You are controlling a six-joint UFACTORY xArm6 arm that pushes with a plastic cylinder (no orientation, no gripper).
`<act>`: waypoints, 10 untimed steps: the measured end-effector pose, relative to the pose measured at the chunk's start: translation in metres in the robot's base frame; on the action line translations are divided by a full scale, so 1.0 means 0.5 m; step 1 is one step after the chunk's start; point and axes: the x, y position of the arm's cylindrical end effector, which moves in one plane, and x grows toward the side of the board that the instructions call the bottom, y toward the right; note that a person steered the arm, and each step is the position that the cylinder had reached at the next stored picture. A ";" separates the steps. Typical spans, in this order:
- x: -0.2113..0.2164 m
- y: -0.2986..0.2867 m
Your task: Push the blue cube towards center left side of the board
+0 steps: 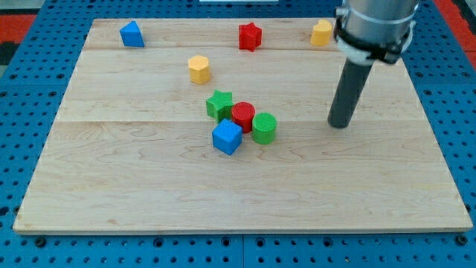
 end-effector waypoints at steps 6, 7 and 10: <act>-0.074 -0.479; -0.103 -0.548; -0.236 -0.588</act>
